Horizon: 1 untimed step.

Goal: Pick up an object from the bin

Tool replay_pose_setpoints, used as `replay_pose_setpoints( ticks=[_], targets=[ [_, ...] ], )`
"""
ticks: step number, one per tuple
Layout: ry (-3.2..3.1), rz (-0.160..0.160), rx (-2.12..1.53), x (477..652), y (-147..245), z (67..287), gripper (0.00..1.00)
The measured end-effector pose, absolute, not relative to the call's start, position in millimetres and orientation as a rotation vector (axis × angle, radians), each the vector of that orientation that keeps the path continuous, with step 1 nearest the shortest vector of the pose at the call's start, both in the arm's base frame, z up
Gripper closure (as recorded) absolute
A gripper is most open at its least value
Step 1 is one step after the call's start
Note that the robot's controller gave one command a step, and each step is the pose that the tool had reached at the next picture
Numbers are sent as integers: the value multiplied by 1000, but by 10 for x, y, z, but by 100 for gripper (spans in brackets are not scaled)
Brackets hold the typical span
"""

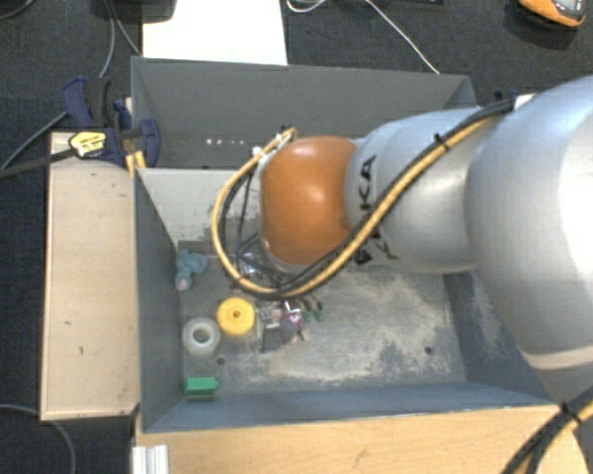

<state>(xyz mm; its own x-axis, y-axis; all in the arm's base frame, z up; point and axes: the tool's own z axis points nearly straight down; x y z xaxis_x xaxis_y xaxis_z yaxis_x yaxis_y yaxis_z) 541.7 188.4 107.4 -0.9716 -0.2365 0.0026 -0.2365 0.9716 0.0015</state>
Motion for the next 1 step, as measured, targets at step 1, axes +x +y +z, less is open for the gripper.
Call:
replay_pose_setpoints(
  ticks=[1],
  targets=[
    [-3135, -7, 320, 5461, 1903, 699, 0]
  ],
)
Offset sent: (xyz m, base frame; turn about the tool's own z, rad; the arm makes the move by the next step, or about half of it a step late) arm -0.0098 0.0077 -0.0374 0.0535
